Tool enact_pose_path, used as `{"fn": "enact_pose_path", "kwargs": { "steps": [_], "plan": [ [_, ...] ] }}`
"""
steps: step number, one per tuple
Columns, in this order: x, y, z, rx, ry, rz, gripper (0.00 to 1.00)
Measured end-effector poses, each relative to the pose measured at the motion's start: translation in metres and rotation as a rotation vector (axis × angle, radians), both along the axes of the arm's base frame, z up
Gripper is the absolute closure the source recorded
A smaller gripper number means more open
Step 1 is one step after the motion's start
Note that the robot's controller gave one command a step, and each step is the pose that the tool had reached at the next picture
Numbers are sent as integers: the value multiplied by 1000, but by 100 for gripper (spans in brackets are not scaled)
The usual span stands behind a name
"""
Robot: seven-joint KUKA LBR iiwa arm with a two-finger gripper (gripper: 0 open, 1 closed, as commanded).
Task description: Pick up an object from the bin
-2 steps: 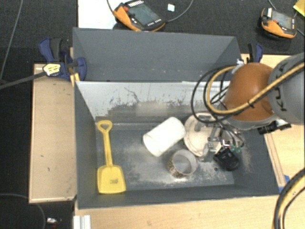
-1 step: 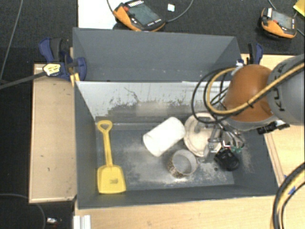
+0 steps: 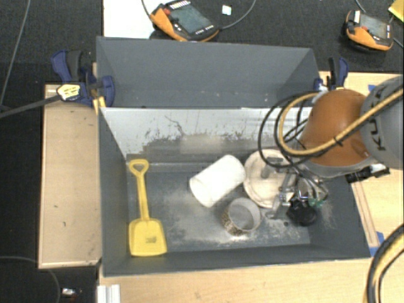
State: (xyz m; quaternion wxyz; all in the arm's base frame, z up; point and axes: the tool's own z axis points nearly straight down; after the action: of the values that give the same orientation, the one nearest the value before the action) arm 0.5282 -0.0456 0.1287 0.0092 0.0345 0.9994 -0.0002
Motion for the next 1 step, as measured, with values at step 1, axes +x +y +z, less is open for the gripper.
{"fn": "enact_pose_path", "kwargs": {
  "steps": [1],
  "plan": [
    [-1,0,106,1,6,5,0]
  ]
}}
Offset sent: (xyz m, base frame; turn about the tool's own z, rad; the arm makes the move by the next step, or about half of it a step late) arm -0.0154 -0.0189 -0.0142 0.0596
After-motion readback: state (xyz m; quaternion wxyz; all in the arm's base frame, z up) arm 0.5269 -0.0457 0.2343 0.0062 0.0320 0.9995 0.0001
